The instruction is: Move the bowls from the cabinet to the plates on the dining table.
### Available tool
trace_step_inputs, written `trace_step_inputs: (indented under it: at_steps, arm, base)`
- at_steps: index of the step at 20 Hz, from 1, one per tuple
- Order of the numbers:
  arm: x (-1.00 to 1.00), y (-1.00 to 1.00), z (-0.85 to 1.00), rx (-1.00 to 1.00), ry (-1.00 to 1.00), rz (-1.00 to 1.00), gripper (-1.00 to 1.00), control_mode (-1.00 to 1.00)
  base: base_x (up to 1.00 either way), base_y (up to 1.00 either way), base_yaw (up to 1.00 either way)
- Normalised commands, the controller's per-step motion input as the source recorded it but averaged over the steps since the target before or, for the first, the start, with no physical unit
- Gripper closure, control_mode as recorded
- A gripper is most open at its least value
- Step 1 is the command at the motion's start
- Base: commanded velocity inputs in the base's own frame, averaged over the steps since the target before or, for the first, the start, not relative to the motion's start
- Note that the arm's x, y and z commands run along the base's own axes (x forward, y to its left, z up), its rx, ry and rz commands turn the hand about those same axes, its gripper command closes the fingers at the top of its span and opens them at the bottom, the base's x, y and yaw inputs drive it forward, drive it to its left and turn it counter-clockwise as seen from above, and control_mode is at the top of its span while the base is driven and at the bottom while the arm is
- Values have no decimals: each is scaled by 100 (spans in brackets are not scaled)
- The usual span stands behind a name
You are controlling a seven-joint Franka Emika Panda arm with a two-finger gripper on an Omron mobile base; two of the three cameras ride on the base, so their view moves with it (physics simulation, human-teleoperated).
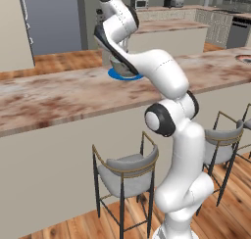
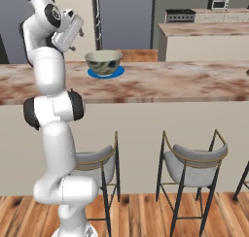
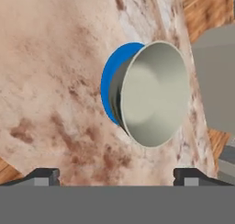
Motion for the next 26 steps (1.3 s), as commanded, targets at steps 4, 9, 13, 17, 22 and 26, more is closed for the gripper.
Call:
trace_step_inputs:
  at_steps: [4, 9, 13, 17, 22, 26]
  arm:
    - [-100, -8, 7, -9, -13, 0, -100, -100]
    - [-100, -15, -18, -12, -13, 0, -100, -100]
    - [-94, -42, -29, -12, -10, 0, -100, -100]
    - [-98, -40, -14, 0, -14, -8, -100, -100]
    - [-72, -51, -8, 6, -26, -32, -100, -100]
    - [-46, -28, 0, 17, -37, -43, -100, -100]
  base:
    - [0, 0, 0]
    - [0, 0, 0]
    - [0, 0, 0]
    - [0, 0, 0]
    - [0, 0, 0]
    - [0, 0, 0]
